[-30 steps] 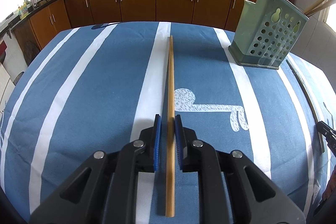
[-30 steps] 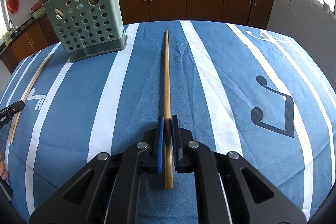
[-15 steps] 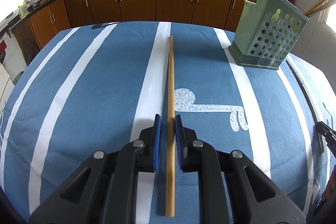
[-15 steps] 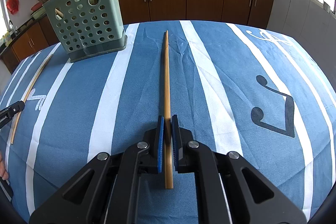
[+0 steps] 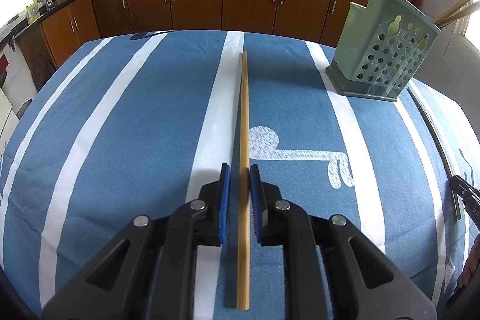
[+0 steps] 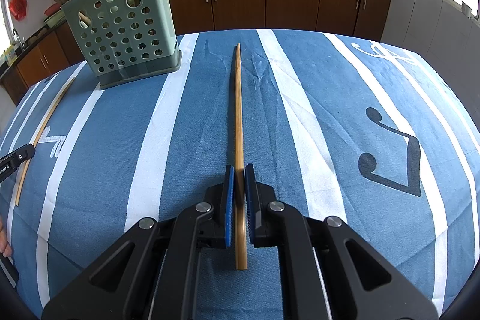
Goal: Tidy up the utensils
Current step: 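Hold the grasped chopsticks on the table with both tools, then lift both held chopsticks upright and carry them over the green holder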
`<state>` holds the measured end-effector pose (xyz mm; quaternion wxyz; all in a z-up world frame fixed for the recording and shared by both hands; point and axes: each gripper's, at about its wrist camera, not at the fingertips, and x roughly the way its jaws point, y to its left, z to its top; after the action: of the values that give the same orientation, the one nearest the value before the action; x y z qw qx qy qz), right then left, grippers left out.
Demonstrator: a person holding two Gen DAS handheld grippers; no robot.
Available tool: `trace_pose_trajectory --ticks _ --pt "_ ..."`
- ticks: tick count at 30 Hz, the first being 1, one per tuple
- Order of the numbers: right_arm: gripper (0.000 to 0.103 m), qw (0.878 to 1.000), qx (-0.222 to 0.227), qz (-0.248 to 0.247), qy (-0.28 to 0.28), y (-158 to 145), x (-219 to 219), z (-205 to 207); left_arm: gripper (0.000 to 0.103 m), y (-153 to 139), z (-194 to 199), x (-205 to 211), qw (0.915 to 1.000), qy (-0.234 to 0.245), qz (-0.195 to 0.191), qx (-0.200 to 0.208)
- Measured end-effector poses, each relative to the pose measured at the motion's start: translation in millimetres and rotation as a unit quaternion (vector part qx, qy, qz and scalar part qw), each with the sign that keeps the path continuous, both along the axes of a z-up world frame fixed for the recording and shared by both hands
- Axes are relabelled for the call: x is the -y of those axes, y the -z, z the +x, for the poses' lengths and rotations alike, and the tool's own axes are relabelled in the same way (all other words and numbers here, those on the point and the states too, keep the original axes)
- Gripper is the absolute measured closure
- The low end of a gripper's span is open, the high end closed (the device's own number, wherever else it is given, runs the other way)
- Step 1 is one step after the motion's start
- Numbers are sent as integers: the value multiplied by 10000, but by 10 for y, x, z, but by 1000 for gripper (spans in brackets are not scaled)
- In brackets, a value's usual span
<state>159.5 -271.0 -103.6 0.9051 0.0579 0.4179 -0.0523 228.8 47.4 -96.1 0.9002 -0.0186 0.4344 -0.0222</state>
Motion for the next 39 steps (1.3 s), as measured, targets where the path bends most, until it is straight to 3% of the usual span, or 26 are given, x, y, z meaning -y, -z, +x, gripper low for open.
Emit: trace_pose_trajectory --ticks 17,30,32,34,39 --pt "94 10000 -1 22 0 -1 0 2 84 1 -3 -28 9999 48 -155 9" --pt "94 9998 15 179 10 -3 42 -68 84 -5 -223 8 9999 49 130 -13" --pt "95 9996 30 281 5 -2 65 -103 85 -5 -277 2 9999 27 118 -12" --pt "95 9993 48 359 -1 -7 89 -132 95 -2 -308 -7 9999 14 138 -13" --pt "96 9986 303 444 18 -117 137 -255 95 -51 -401 -43 9998 -18 205 25"
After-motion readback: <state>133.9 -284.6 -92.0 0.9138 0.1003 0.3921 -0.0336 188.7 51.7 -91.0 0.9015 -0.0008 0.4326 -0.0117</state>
